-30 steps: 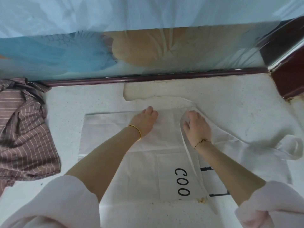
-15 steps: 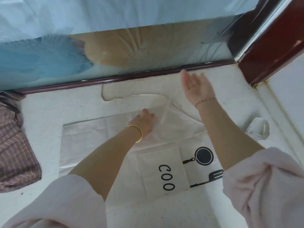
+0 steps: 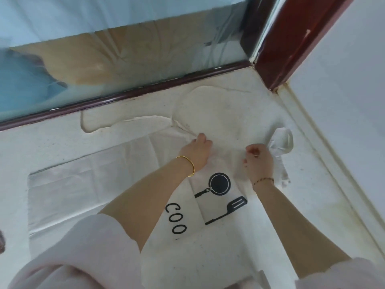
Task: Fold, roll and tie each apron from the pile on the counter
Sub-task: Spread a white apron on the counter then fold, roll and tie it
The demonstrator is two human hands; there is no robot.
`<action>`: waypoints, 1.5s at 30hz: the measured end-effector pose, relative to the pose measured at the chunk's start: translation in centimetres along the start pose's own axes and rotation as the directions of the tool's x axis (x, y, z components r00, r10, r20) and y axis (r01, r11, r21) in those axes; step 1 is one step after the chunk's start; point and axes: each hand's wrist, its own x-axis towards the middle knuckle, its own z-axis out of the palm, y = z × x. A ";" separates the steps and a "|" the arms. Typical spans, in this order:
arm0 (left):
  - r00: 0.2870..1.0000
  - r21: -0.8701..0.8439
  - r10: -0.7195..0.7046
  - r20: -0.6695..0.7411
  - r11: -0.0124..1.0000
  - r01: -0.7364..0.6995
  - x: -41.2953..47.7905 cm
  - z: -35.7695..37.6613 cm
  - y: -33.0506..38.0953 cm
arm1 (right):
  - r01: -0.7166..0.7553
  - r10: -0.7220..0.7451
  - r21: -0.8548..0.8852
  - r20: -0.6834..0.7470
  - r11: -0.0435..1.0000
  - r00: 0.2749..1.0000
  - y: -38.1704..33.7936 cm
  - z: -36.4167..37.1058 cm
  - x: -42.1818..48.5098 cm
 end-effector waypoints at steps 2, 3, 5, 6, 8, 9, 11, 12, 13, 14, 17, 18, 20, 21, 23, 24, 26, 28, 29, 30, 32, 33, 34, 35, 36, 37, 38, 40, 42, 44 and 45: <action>0.998 -0.028 0.062 0.032 0.998 -0.061 1.2 0.5 3.1 | -0.019 0.005 -0.101 -0.139 0.995 0.990 1.3 -3.1 0.9; 0.997 -0.036 0.065 0.050 0.997 -0.064 1.7 0.7 4.3 | -0.035 0.005 -0.152 -0.188 0.988 0.982 1.9 -4.7 1.4; 0.995 -0.032 0.043 0.085 0.999 -0.041 2.5 1.0 5.9 | -0.082 0.035 -0.237 -0.196 0.968 0.980 2.9 -6.9 2.6; 0.994 -0.023 0.026 0.103 0.999 -0.024 2.9 1.1 6.3 | -0.125 0.075 -0.286 -0.181 0.950 0.981 3.4 -7.6 3.3; 0.991 -0.011 -0.001 0.133 1.000 0.002 3.5 1.3 7.6 | -0.228 0.196 -0.380 -0.123 0.896 0.973 4.3 -9.0 4.6; 0.991 -0.014 -0.013 0.137 1.000 0.015 3.8 1.4 8.0 | -0.259 0.254 -0.384 -0.066 0.886 0.965 4.4 -9.4 5.1; 0.989 -0.034 -0.037 0.143 0.999 0.042 4.1 1.3 8.2 | -0.260 0.302 -0.387 0.051 0.885 0.952 4.2 -9.6 5.5; 0.988 -0.040 -0.043 0.148 0.998 0.050 4.1 1.3 8.2 | -0.239 0.301 -0.404 0.096 0.883 0.949 4.1 -9.6 5.5; 0.987 -0.042 -0.049 0.154 0.998 0.056 4.2 1.3 8.6 | -0.210 0.290 -0.427 0.131 0.879 0.948 3.8 -9.8 5.5; 0.985 -0.039 -0.052 0.164 0.997 0.060 4.1 1.3 8.6 | -0.176 0.274 -0.456 0.157 0.872 0.949 3.8 -9.7 5.5; 0.976 -0.012 -0.069 0.207 0.997 0.073 4.2 1.1 9.3 | -0.089 0.219 -0.462 0.236 0.882 0.947 4.3 -10.2 5.9; 0.972 -0.001 -0.084 0.220 0.996 0.086 4.1 1.0 9.5 | -0.071 0.176 -0.408 0.228 0.910 0.958 4.6 -10.4 6.1; 0.971 0.036 -0.127 0.201 0.992 0.122 4.2 0.9 10.2 | -0.003 0.047 -0.280 0.151 0.960 0.987 5.1 -11.0 6.4; 0.973 0.068 -0.161 0.165 0.986 0.152 4.0 1.1 10.6 | 0.033 -0.004 -0.234 0.123 0.972 0.992 5.2 -11.3 6.3; 0.969 0.162 -0.233 0.077 0.962 0.218 3.5 1.4 11.4 | 0.046 -0.017 -0.229 0.127 0.972 0.992 5.2 -11.8 6.1; 0.963 0.228 -0.261 0.065 0.944 0.240 3.3 1.5 11.8 | 0.013 0.029 -0.267 0.153 0.964 0.988 5.2 -12.0 6.2; 0.939 0.324 -0.319 0.128 0.909 0.264 2.5 2.0 12.3 | -0.092 0.193 -0.399 0.219 0.912 0.956 5.0 -12.6 6.2; 0.898 0.330 -0.373 0.233 0.899 0.288 1.8 2.9 12.6 | -0.207 0.357 -0.457 0.272 0.865 0.893 4.7 -13.0 6.2; 0.878 0.320 -0.381 0.289 0.903 0.287 1.4 3.6 12.8 | -0.266 0.424 -0.450 0.296 0.852 0.856 4.5 -13.1 6.1; 0.860 0.329 -0.384 0.336 0.903 0.275 1.2 4.3 13.0 | -0.330 0.473 -0.413 0.314 0.849 0.823 4.6 -13.1 6.0; 0.836 0.396 -0.384 0.391 0.891 0.224 1.2 5.4 12.9 | -0.433 0.492 -0.239 0.319 0.869 0.810 4.8 -13.1 5.6; 0.831 0.448 -0.368 0.418 0.879 0.164 1.3 5.5 12.8 | -0.468 0.483 -0.129 0.321 0.874 0.815 4.8 -13.1 5.3; 0.822 0.494 -0.345 0.452 0.865 0.091 1.4 5.5 12.5 | -0.501 0.481 -0.033 0.336 0.865 0.810 4.9 -13.0 5.1; 0.818 0.527 -0.328 0.471 0.849 0.037 1.6 5.4 12.4 | -0.507 0.475 0.006 0.342 0.862 0.811 4.9 -13.0 4.9; 0.816 0.547 -0.327 0.477 0.837 0.016 1.6 5.3 12.2 | -0.474 0.452 -0.016 0.331 0.881 0.828 5.1 -12.9 4.9; 0.815 0.557 -0.337 0.472 0.830 0.021 1.6 5.3 12.0 | -0.425 0.420 -0.060 0.322 0.903 0.848 5.1 -12.9 4.9; 0.817 0.560 -0.344 0.463 0.828 0.031 1.6 5.2 11.9 | -0.367 0.381 -0.105 0.322 0.924 0.867 5.2 -13.1 4.9; 0.823 0.540 -0.346 0.451 0.840 0.056 1.4 5.4 11.9 | -0.194 0.259 -0.218 0.331 0.956 0.907 5.3 -13.7 5.2; 0.815 0.522 -0.363 0.451 0.848 0.088 1.5 5.7 11.7 | 0.012 0.126 -0.383 0.334 0.924 0.934 5.7 -14.3 5.6; 0.805 0.518 -0.377 0.458 0.849 0.103 1.6 5.8 11.4 | 0.210 -0.002 -0.591 0.332 0.779 0.943 6.0 -14.3 5.8; 0.802 0.515 -0.379 0.461 0.850 0.106 1.6 5.9 11.3 | 0.259 -0.048 -0.655 0.322 0.710 0.945 6.3 -14.0 5.8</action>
